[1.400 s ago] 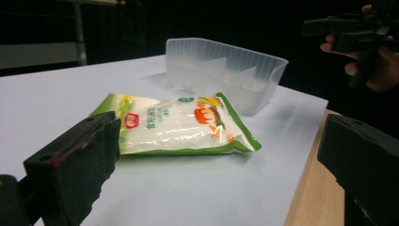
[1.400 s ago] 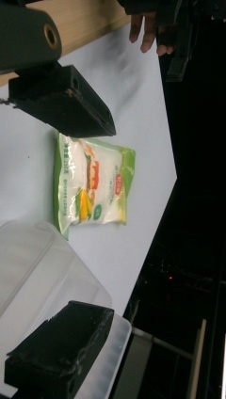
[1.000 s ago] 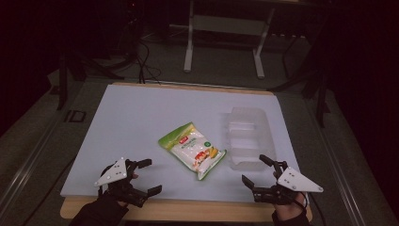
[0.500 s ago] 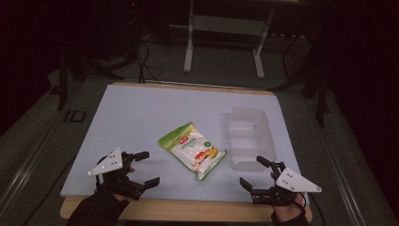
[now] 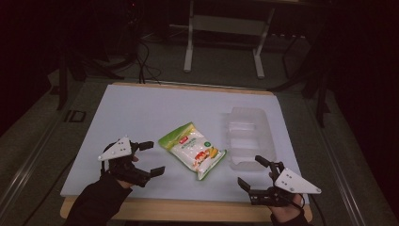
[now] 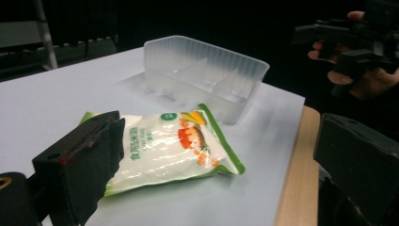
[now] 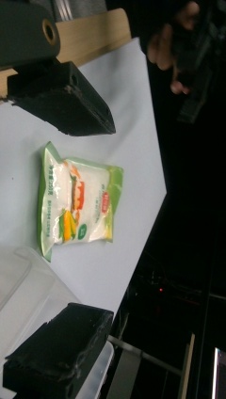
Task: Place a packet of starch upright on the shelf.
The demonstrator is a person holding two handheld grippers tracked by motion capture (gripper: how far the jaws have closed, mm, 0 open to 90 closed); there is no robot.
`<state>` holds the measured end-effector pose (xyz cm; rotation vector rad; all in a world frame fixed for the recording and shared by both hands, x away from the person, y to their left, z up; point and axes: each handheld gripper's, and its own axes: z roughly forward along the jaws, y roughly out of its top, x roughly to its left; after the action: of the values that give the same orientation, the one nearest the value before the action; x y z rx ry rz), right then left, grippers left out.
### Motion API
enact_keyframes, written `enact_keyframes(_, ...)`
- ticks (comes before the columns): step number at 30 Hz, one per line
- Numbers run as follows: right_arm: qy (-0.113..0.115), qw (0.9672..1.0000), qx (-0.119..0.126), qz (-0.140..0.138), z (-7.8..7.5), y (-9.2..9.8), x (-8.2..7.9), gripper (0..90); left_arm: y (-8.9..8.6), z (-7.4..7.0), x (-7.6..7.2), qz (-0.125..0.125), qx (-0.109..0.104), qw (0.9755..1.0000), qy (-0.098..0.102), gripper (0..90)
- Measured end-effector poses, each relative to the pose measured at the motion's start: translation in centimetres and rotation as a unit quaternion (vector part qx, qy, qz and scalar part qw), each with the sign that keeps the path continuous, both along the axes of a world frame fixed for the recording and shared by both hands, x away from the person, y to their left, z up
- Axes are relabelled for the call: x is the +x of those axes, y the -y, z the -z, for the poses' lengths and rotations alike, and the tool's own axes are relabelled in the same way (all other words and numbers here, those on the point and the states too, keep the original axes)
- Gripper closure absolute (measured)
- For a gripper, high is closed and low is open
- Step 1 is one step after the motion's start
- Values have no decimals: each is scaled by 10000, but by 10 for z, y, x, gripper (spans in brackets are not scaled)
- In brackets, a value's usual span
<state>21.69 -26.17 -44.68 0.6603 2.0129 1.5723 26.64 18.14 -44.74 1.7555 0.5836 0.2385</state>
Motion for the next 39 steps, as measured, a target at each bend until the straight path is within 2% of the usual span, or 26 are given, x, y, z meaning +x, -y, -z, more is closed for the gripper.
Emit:
enact_keyframes(7, 1, 10000, -59, -1, 0, -4, -2, 94, -2, -6, 21, -132, 99, 9998, -54, 26)
enact_keyframes(8, -19, 10000, -52, -26, 0, -4, -2, 94, -2, -6, 27, -161, 98, 9998, -101, 26)
enact_keyframes(10, -10, 10000, -37, -13, -1, -4, -2, 94, -2, -6, 27, -161, 98, 9998, -101, 26)
enact_keyframes(11, -10, 10000, -37, -13, -1, -4, -2, 93, -2, -5, 34, -177, 160, 9996, -155, 26)
enact_keyframes(17, 50, 9999, -38, -86, -2, -3, -3, 94, 4, 1, 51, -255, 373, 9987, -246, 26)
enact_keyframes(22, 79, 9999, -60, -67, -3, -3, -4, 94, 8, 10, 66, -469, 472, 9970, -387, 27)
enact_keyframes(23, 73, 9999, -77, -60, -2, -3, -3, 94, 9, 13, 70, -547, 546, 9961, -432, 28)
enact_keyframes(27, 34, 9999, -131, 4, -1, -3, -2, 94, 13, 23, 85, -623, 565, 9940, -696, 45)
enact_keyframes(29, 42, 9999, -155, -10, -1, -4, -2, 94, 16, 29, 92, -667, 722, 9918, -816, 45)
enact_keyframes(31, 51, 9999, -162, -12, -2, -4, -3, 94, 18, 36, 98, -635, 787, 9903, -949, 45)
enact_keyframes(32, 47, 9998, -168, -13, -1, -4, -3, 94, 20, 39, 100, -690, 895, 9886, -990, 45)
enact_keyframes(33, 49, 9998, -188, -2, -1, -4, -2, 94, 21, 42, 103, -687, 922, 9880, -1031, 45)
enact_keyframes(35, 3, 9998, -197, -24, 0, -5, -2, 94, 22, 47, 109, -767, 999, 9845, -1218, 45)
enact_keyframes(36, -6, 9998, -209, -24, 1, -5, -1, 94, 22, 50, 111, -730, 1015, 9838, -1287, 45)
enact_keyframes(38, -27, 9997, -223, -46, 1, -5, -1, 94, 23, 56, 117, -829, 1171, 9795, -1415, 45)
enact_keyframes(39, -33, 9997, -228, -51, 1, -5, -1, 94, 23, 59, 118, -833, 1179, 9784, -1480, 49)
